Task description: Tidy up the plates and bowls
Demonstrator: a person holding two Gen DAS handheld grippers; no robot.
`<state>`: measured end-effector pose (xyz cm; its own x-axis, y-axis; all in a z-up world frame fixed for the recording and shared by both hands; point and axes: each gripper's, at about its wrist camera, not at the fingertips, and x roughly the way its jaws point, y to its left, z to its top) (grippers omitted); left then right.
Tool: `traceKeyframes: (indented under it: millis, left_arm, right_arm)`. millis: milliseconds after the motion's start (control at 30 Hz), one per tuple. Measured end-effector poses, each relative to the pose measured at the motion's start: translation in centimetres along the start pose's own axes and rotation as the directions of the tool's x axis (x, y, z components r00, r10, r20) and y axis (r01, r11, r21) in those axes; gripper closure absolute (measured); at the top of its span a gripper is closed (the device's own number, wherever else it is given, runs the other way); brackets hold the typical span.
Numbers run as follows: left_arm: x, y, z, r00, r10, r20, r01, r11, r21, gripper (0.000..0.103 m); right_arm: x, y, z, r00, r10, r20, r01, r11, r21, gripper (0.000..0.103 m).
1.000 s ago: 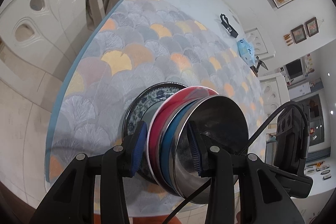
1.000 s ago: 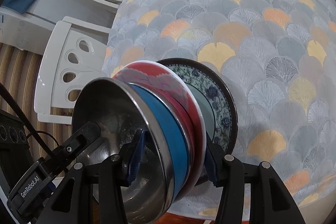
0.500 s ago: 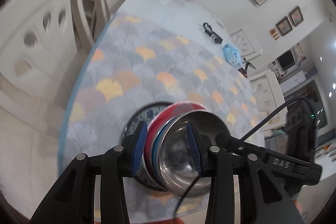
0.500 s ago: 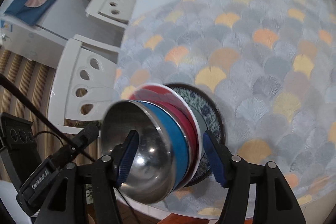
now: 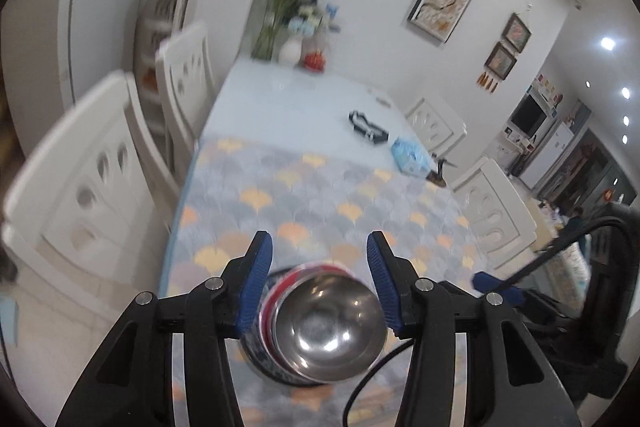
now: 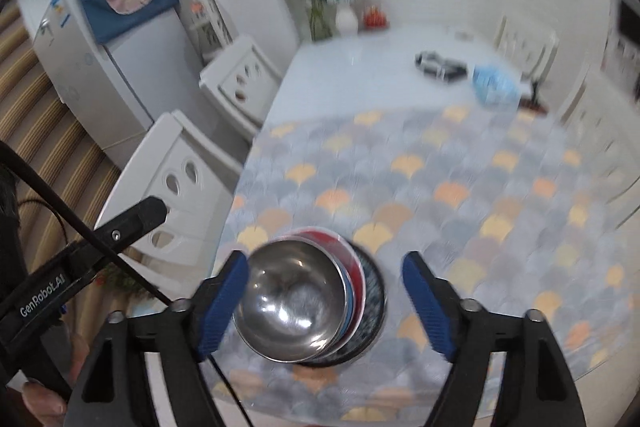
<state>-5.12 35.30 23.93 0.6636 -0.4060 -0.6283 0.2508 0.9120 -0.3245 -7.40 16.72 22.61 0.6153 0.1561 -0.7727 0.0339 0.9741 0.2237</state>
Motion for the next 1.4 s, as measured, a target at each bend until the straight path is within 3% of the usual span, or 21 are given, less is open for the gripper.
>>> traceKeyframes:
  millis: [233, 267, 333, 467, 600, 733, 867, 900, 1000, 1067, 1233, 1400]
  left_arm:
    - [-3.7, -2.9, 1.2, 0.993, 0.003, 0.116, -0.013, 0.996, 0.091, 0.051]
    - [-4.2, -3.1, 1.3, 0.991, 0.006, 0.132, -0.019, 0.995, 0.097, 0.048]
    - [-5.4, -3.5, 1.5, 0.984, 0.024, 0.179, -0.043, 0.994, 0.101, 0.028]
    - [-6.8, -3.7, 1.4, 0.969, 0.067, 0.238, -0.093, 0.991, 0.1, 0.021]
    - [-6.4, -3.3, 1.3, 0.977, 0.081, 0.197, -0.098, 0.992, 0.076, 0.012]
    - [-5.5, -3.0, 0.7, 0.983, 0.105, 0.154, -0.117, 0.99, 0.073, 0.012]
    - [-4.6, -3.1, -0.3, 0.976, 0.165, 0.139, -0.179, 0.979, 0.095, 0.01]
    - [-4.5, -3.1, -0.6, 0.971, 0.189, 0.146, -0.204, 0.974, 0.096, 0.008]
    - [-4.6, -3.2, -1.9, 0.927, 0.303, 0.222, -0.33, 0.939, 0.094, 0.001]
    - [-4.6, -3.1, -2.4, 0.913, 0.335, 0.232, -0.368, 0.922, 0.117, 0.001]
    - [-3.2, -3.3, -3.5, 0.93, 0.343, 0.135, -0.363, 0.915, 0.176, 0.001]
    - [-1.4, -2.5, -4.6, 0.936, 0.35, 0.028, -0.35, 0.925, 0.148, 0.001]
  right_arm:
    - [-5.2, 1.2, 0.8, 0.989, -0.044, 0.141, 0.047, 0.999, -0.019, 0.021]
    - [-6.1, 1.3, 1.0, 0.987, -0.041, 0.157, 0.044, 0.999, -0.015, 0.018]
    - [-7.5, 1.4, 1.3, 0.981, -0.033, 0.19, 0.035, 0.999, -0.007, 0.012]
    - [-9.3, 2.1, 1.2, 0.969, -0.045, 0.243, 0.048, 0.999, -0.008, 0.005]
    - [-8.3, 2.3, 0.3, 0.98, -0.053, 0.192, 0.054, 0.999, 0.0, 0.005]
    - [-7.4, 2.4, -0.9, 0.987, -0.056, 0.149, 0.057, 0.998, -0.002, 0.005]
    - [-6.5, 2.3, -1.9, 0.987, -0.105, 0.12, 0.107, 0.994, -0.018, 0.005]
    - [-6.1, 2.2, -2.2, 0.988, -0.116, 0.103, 0.118, 0.993, -0.018, 0.005]
    - [-4.9, 1.5, -3.1, 0.989, -0.138, 0.044, 0.139, 0.99, -0.003, 0.005]
    - [-4.4, 1.1, -3.7, 0.99, -0.143, 0.02, 0.143, 0.99, 0.005, 0.005]
    - [-3.3, 0.8, -4.4, 0.984, -0.175, -0.008, 0.175, 0.984, -0.007, 0.005]
    - [-1.8, 0.3, -4.3, 0.964, -0.262, -0.051, 0.259, 0.965, -0.048, 0.005]
